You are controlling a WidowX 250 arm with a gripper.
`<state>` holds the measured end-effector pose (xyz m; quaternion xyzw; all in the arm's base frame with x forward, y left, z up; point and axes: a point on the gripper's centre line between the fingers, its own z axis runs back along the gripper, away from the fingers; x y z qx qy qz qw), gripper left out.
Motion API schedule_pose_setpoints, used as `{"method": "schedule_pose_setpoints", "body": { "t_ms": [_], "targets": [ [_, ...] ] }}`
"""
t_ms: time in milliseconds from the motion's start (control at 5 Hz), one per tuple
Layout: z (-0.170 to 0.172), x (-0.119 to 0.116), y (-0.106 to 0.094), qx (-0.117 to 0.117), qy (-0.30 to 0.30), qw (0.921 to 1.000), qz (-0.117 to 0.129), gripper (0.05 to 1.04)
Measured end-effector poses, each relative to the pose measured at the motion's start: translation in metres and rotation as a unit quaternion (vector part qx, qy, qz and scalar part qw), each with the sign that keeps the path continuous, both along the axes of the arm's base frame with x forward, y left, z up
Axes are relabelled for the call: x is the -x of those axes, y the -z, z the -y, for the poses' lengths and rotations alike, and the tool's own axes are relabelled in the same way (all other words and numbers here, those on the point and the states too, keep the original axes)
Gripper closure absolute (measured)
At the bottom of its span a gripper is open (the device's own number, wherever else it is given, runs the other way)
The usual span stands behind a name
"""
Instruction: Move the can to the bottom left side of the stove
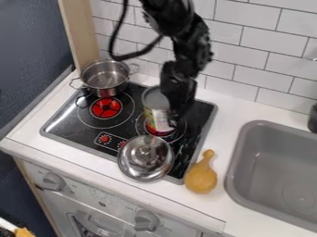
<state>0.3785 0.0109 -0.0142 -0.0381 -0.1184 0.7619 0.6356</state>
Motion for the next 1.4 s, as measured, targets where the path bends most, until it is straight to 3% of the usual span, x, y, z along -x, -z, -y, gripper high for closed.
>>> {"method": "schedule_pose_setpoints", "body": {
  "t_ms": [400, 800, 1200, 1400],
  "targets": [
    [-0.036, 0.017, 0.005, -0.023, -0.052, 0.9984, -0.004, 0.083],
    [-0.077, 0.039, 0.010, -0.040, -0.113, 0.9924, -0.030, 0.083],
    [-0.115, 0.067, 0.012, -0.036, -0.178, 0.9825, -0.041, 0.083],
    [-0.127, 0.071, 0.004, -0.038, -0.192, 0.9802, -0.032, 0.083]
  ]
}}
